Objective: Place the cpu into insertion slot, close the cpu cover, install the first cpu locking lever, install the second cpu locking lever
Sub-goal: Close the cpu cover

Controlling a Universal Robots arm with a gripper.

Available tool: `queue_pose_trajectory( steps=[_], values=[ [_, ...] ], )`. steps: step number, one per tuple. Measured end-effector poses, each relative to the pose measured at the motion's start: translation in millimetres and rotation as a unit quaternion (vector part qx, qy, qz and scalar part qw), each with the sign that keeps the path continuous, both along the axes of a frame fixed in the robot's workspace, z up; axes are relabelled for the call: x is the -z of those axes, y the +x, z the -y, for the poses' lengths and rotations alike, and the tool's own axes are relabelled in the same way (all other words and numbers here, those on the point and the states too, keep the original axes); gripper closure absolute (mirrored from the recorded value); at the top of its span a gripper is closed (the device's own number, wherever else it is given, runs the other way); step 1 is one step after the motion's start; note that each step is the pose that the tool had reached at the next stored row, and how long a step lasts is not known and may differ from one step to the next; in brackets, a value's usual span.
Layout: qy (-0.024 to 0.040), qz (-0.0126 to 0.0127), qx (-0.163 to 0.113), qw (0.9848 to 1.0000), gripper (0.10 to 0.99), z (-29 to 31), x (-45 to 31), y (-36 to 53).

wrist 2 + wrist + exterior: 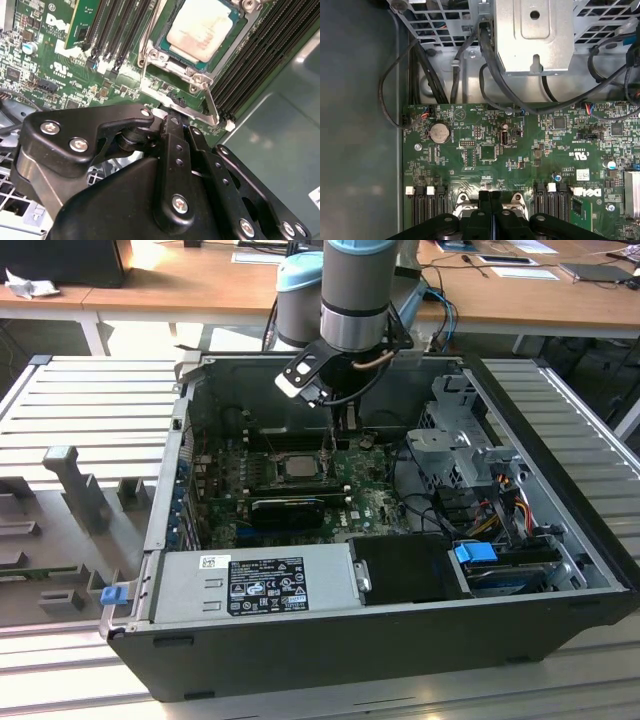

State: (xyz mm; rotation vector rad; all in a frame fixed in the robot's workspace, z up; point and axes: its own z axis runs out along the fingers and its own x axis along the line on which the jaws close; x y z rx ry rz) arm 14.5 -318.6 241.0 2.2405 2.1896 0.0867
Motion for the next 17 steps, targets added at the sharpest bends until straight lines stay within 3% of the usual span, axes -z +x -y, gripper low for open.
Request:
queue_pose_trajectory(
  steps=[9,13,17],
  values=[
    [0.0,0.0,0.0,1.0,0.98,0.0,3.1,-14.6],
    [-0.0001,0.0,0.0,1.0,0.98,0.0,10.4,-24.3],
    [-0.0002,-0.0007,-0.012,0.9999,0.98,0.1,12.1,-28.9]
  ],
)
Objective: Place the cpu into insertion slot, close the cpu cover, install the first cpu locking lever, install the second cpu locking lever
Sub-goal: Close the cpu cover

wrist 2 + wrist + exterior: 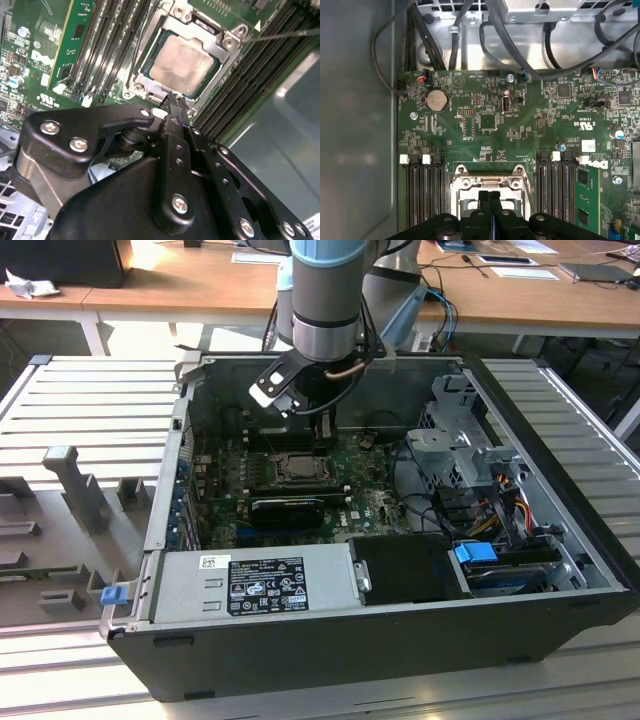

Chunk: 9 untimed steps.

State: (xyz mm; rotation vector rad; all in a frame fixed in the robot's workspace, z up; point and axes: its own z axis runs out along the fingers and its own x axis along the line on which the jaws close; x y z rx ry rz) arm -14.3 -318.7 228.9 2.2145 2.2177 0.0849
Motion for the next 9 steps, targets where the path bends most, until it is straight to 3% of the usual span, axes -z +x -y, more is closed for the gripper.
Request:
queue_pose_trajectory(
  steps=[6,9],
  values=[
    [0.0005,-0.0003,-0.022,0.9997,0.98,0.3,0.4,-5.0],
    [0.0012,-0.0046,-0.022,0.9997,0.98,1.0,0.2,-6.5]
  ],
)
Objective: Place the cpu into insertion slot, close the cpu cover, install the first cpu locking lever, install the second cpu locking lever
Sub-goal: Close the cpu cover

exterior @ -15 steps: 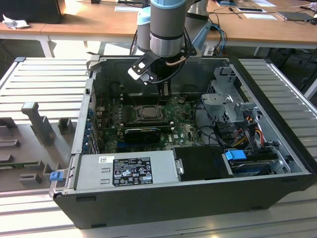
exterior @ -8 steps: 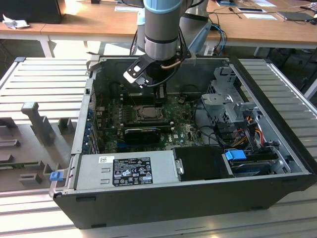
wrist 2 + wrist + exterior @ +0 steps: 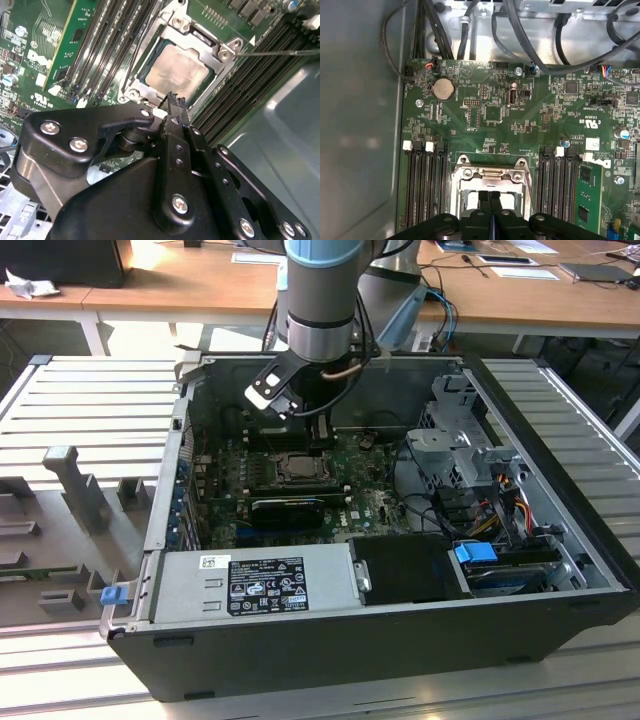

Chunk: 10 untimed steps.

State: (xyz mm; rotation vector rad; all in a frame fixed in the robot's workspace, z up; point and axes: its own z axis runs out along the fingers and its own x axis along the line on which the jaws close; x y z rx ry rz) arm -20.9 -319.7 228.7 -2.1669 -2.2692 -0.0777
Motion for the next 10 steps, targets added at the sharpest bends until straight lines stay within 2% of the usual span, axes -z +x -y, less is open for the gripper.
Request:
queue_pose_trajectory(
  steps=[4,10],
  values=[
    [0.0,-0.001,0.0,1.0,0.98,3.8,0.3,-5.1],
    [0.0,-0.0009,-0.001,1.0,0.98,3.7,0.4,-15.1]
  ],
)
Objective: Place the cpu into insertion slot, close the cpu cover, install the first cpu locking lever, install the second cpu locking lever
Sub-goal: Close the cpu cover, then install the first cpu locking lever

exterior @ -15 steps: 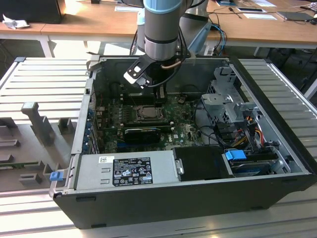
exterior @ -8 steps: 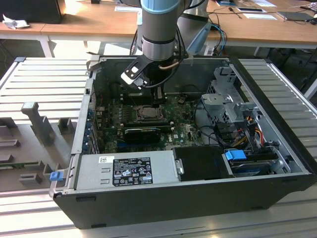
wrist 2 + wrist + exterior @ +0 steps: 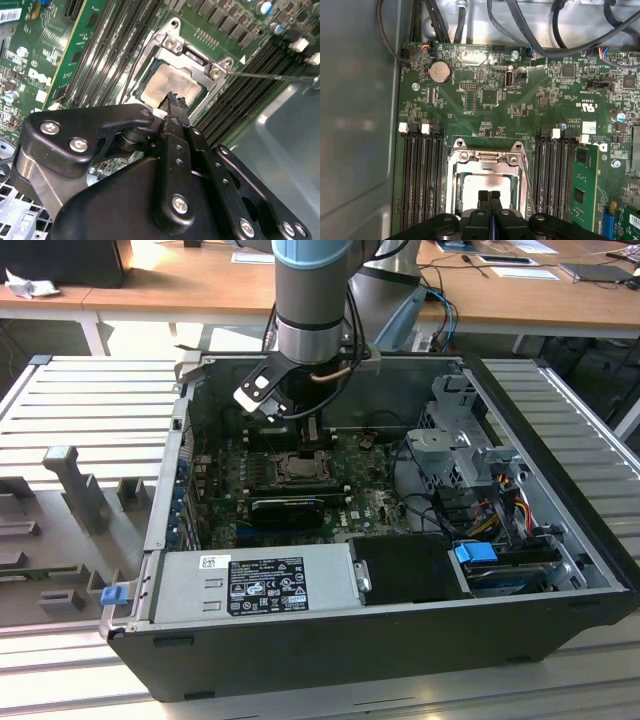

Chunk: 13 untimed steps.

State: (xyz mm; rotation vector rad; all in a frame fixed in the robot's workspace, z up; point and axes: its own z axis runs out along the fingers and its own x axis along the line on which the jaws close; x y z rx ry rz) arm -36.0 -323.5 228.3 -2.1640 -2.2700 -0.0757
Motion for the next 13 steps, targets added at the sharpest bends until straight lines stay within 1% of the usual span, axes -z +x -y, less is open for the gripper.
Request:
queue_pose_trajectory(
  steps=[4,6,9,13],
  values=[
    [0.0,0.0,0.0,1.0,0.98,0.0,0.0,-3.9],
    [-0.0002,-0.0001,0.0,1.0,0.98,0.1,-0.8,-3.9],
    [-0.0001,0.0,0.0,1.0,0.98,0.0,-5.5,-3.9],
    [-0.0004,0.0,0.0,1.0,0.98,0.0,-9.5,-3.9]
  ],
)
